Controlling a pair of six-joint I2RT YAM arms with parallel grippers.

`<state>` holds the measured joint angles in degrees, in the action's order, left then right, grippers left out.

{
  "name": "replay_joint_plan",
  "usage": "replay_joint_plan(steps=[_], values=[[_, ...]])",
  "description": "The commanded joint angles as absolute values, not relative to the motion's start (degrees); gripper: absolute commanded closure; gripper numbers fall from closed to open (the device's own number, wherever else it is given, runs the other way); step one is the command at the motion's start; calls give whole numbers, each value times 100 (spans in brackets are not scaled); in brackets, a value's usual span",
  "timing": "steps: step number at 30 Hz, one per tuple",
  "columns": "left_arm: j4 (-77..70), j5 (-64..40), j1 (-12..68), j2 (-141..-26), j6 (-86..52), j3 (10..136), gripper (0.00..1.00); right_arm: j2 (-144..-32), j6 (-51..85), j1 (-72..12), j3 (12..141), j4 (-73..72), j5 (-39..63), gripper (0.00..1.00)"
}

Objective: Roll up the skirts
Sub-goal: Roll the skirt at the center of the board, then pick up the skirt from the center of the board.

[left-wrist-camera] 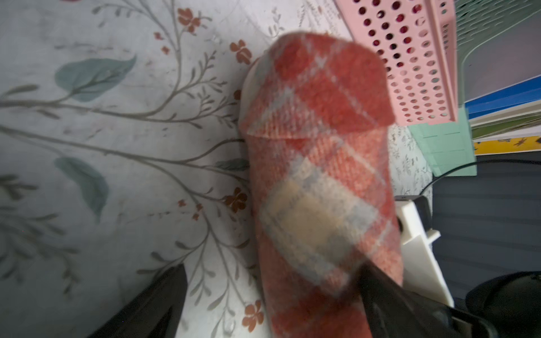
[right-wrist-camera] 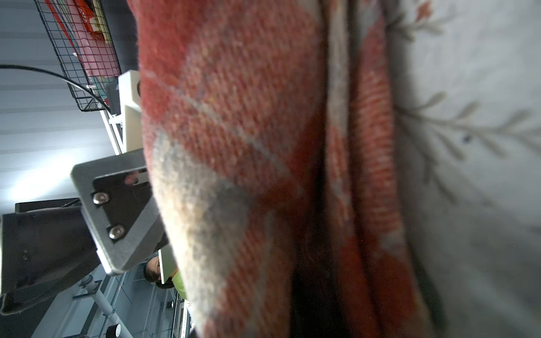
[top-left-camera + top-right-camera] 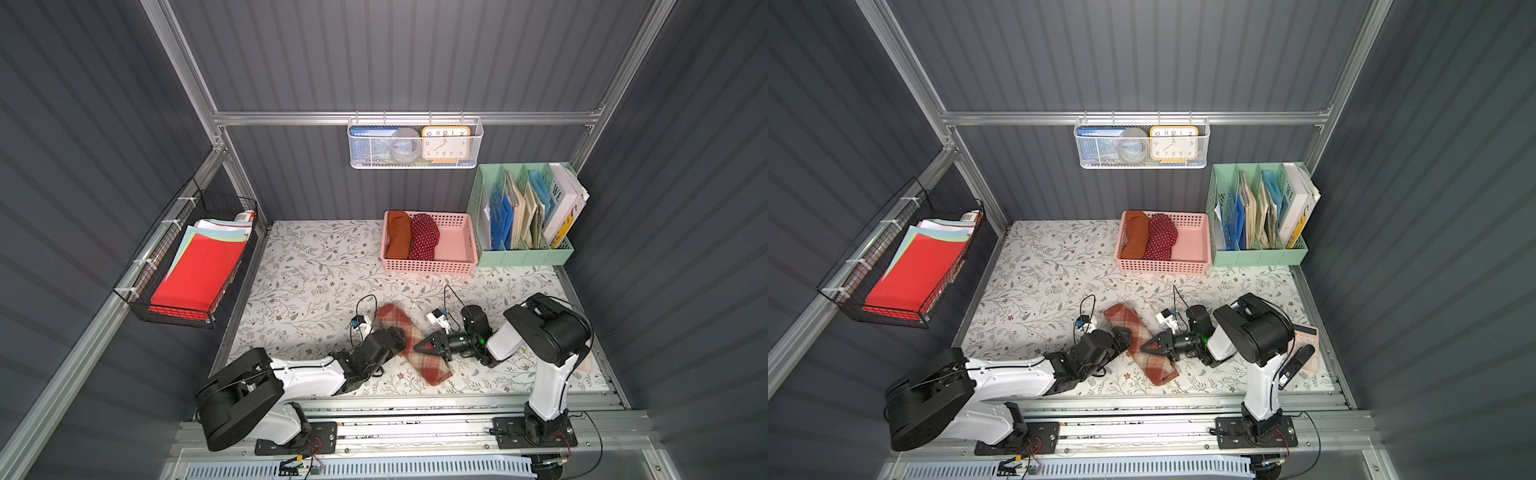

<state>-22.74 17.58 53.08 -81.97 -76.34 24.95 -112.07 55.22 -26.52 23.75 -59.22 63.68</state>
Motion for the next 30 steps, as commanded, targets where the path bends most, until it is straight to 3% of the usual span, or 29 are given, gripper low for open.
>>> replay_joint_plan(steps=[1,9,17,22,26,28,30], values=[[-3104,1702,5435,-8589,-7784,2327,2,-11953,5539,-2480,2006,-4916,5327,92],[-3649,1709,5629,-9262,-7647,2527,5,-12190,5612,-2401,2057,-5036,5379,94],[-4327,1591,5832,-10288,-7828,2583,22,-12187,5703,-2321,2039,-5216,5462,94],[-4873,1600,5926,-10642,-7733,2669,51,-12184,5739,-2310,2048,-5274,5459,94],[-5068,1659,5932,-10581,-7581,2735,79,-12143,5709,-2305,2040,-5202,5367,93],[-4934,1720,5933,-10444,-7444,2789,100,-12009,5592,-2311,2022,-5013,5298,84],[-4697,1785,5934,-10214,-7237,2813,100,-11743,5445,-2307,1942,-4740,5155,73]])
